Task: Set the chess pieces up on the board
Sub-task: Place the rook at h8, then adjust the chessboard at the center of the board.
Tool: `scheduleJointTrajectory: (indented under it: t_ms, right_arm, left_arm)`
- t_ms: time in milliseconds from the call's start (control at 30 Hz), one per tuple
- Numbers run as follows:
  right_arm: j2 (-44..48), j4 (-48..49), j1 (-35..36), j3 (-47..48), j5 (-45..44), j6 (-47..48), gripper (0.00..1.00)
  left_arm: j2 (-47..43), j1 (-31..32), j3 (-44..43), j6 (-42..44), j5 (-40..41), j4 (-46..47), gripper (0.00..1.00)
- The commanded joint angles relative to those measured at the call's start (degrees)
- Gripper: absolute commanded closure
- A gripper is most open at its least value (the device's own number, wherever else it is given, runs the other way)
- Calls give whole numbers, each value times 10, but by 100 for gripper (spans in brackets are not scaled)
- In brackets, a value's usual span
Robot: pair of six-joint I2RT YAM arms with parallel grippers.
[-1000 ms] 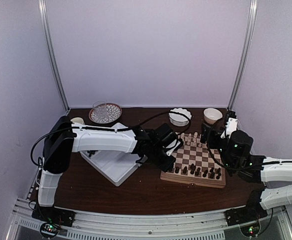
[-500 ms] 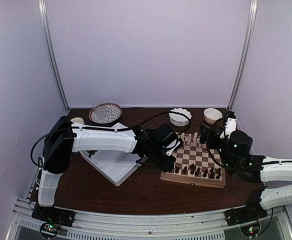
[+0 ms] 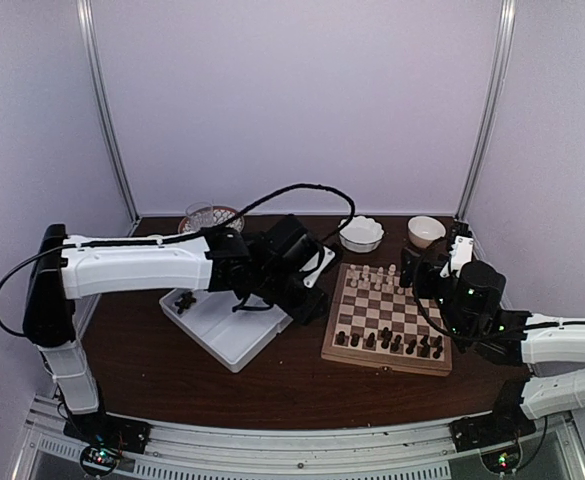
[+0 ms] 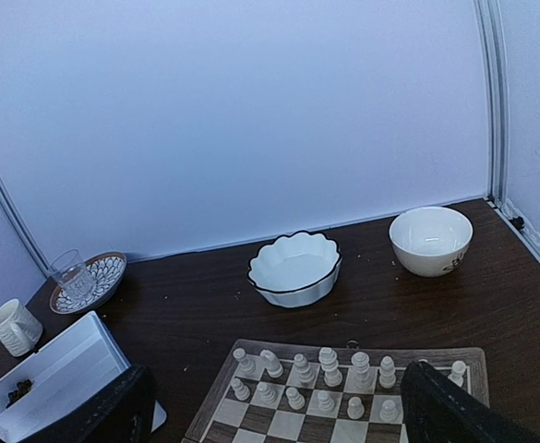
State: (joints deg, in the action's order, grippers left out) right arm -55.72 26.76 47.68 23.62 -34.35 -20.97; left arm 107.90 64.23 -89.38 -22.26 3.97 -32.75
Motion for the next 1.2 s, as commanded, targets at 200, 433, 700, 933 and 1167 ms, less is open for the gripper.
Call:
scheduleJointTrajectory:
  t_ms: [200,433,700,933,1167]
  right_arm:
    - [-12,-9,-4,12,21,2,4]
    - [-14,-9,-5,14,25,3,4]
    - [-13,-11,-5,15,35,-1,4]
    - [-29,-8,-5,19,41,0,4]
    - [-30,-8,-5,19,46,0,4]
  left_arm:
    - [-170,-125,152,23,101,-39,66]
    - [-227,-248,257,47,95,26,58]
    - [-156,-294,268,47,74,67,58]
    - [-113,-330,280,50,17,89,58]
    - [-78,-331,271,53,10,87,61]
